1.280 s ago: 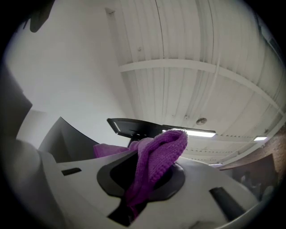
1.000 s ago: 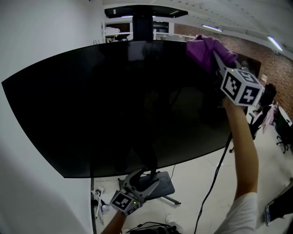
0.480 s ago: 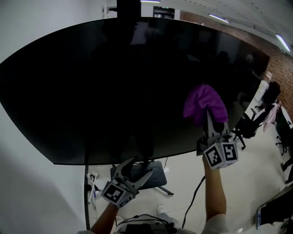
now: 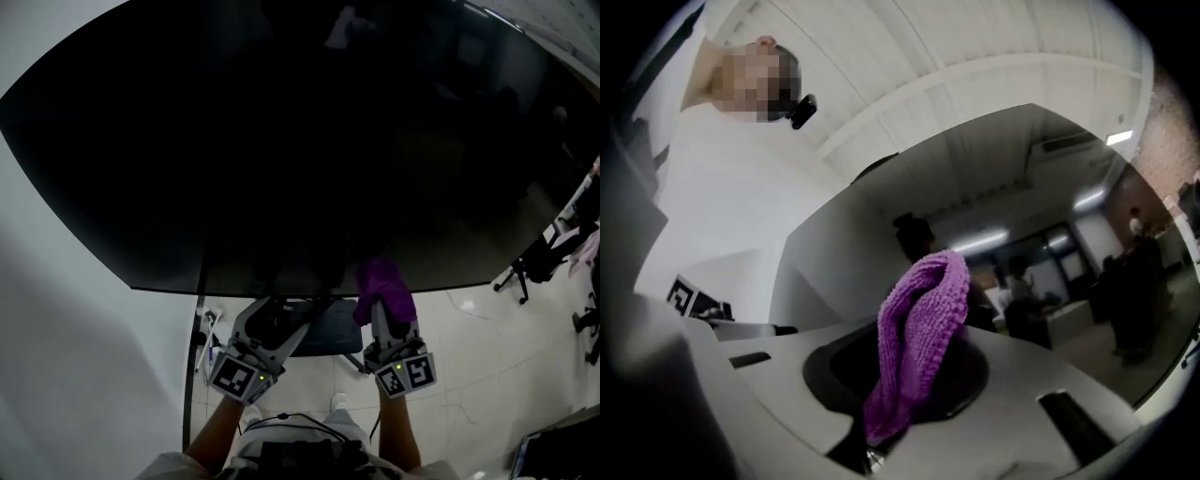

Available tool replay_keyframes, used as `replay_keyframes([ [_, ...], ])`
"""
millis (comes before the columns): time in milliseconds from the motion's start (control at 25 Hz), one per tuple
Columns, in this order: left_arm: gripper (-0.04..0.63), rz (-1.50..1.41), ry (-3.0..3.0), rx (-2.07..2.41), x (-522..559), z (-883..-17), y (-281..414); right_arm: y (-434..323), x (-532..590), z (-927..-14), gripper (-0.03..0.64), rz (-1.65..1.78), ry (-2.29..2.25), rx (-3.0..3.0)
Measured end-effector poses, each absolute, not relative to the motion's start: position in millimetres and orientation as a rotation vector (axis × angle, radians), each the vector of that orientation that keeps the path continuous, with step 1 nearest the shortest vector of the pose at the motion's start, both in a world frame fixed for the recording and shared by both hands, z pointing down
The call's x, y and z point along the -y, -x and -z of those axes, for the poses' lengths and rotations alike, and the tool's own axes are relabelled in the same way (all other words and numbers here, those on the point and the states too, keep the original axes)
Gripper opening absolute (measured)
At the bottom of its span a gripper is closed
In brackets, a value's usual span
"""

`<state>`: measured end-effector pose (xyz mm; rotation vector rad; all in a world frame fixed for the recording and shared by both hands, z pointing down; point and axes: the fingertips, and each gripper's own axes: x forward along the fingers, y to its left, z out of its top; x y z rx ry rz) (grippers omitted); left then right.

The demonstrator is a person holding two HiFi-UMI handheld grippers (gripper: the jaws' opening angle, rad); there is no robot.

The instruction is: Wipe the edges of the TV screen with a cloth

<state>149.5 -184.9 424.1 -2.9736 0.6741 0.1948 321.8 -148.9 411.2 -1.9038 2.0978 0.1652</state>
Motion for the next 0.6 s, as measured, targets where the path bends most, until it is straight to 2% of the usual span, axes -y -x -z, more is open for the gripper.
replay_keyframes([
  [240, 0.282, -0.204, 2.991, -0.781, 192, -446, -129, -262, 165, -448, 0.061, -0.093, 1.811, -2.319],
  [600, 0.282, -0.211, 3.039, -0.805, 190, -439, -128, -254, 173, -451, 0.06, -0.039, 1.794, -2.347],
])
